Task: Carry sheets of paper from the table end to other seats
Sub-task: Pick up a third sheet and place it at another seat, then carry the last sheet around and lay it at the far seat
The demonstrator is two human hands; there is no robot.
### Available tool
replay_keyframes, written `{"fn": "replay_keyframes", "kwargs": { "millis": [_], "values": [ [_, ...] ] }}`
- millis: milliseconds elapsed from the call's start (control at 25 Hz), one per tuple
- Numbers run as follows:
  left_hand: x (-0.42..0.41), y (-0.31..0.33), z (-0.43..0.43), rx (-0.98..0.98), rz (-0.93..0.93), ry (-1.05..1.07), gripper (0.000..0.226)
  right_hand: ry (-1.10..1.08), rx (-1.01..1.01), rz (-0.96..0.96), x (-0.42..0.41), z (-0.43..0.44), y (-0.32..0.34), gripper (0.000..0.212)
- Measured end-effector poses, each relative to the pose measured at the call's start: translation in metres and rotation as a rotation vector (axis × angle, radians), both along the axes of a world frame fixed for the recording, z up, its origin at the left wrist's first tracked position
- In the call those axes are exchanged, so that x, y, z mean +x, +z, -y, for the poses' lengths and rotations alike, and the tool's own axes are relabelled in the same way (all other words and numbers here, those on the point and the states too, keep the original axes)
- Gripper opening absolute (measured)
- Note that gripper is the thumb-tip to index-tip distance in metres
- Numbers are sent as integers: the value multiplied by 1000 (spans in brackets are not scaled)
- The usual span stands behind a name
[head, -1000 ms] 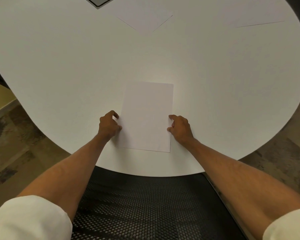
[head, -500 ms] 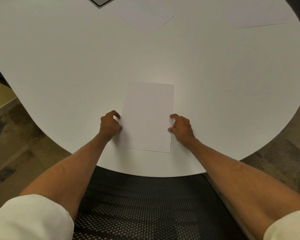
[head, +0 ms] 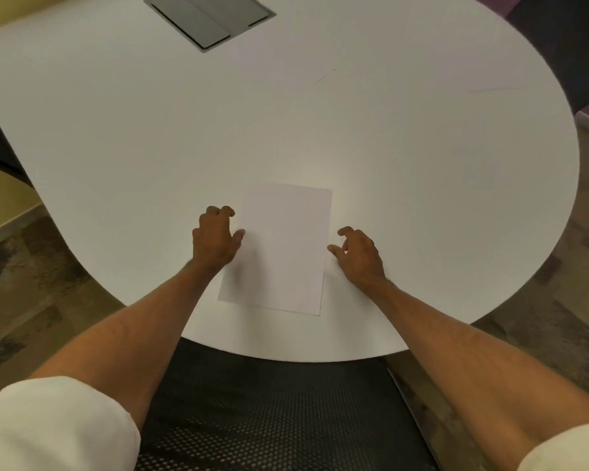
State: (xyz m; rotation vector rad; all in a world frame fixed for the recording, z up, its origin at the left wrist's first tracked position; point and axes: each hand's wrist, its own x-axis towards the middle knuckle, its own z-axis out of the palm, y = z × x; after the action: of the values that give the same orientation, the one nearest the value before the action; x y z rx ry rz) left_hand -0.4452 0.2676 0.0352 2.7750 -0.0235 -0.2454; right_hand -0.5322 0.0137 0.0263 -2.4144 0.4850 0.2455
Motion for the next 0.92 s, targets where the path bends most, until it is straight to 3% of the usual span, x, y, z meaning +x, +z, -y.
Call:
{"fn": "replay_keyframes", "kwargs": {
  "millis": [200,280,400,720,920],
  "values": [
    [5,33,57,18,34,-16,55,213,-271,107,14,44,28,59],
    [3,44,97,62,-35,-61,67,285,-286,106,20,70,38,68],
    [-1,67,162,108,4,-126,75,400,-341,137,31,116,57,75],
    [-35,115,308,62,65,22,75,596,-398,190,53,250,125,76],
    [-36,131,354,13,54,113,74,619,-373,216,70,285,141,76]
  ]
}}
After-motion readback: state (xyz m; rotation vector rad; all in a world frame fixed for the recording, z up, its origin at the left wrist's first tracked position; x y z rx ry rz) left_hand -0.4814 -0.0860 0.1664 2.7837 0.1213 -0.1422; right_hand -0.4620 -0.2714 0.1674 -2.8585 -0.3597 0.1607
